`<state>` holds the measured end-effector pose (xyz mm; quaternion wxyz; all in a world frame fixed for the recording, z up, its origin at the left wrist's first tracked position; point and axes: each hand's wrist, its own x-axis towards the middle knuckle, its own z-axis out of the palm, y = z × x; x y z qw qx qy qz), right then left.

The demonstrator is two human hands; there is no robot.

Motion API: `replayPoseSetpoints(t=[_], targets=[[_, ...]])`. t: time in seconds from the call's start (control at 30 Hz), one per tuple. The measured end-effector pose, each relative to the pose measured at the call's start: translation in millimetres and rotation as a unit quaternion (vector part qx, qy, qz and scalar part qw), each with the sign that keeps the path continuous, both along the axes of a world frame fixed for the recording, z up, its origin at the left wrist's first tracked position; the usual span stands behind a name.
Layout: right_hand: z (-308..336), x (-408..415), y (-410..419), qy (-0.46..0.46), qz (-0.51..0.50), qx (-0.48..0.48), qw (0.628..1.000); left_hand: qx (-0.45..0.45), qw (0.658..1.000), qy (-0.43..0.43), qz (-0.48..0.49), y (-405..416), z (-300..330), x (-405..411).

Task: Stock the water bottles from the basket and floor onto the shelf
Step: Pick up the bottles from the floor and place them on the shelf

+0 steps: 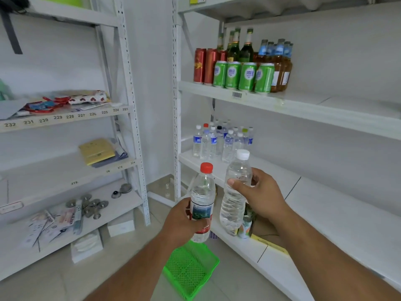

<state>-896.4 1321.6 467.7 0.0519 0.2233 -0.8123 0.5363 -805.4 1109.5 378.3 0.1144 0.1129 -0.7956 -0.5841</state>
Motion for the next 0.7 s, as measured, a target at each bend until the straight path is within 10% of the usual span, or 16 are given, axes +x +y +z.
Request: replayPoseSetpoints(t=[0.7], targets=[[-34.1,-235.0,-80.2,-0.041,-0.067,0.005,0.997,-0.04,0.999,-0.023,-0.013,-79.5,-7.7,-238.6]])
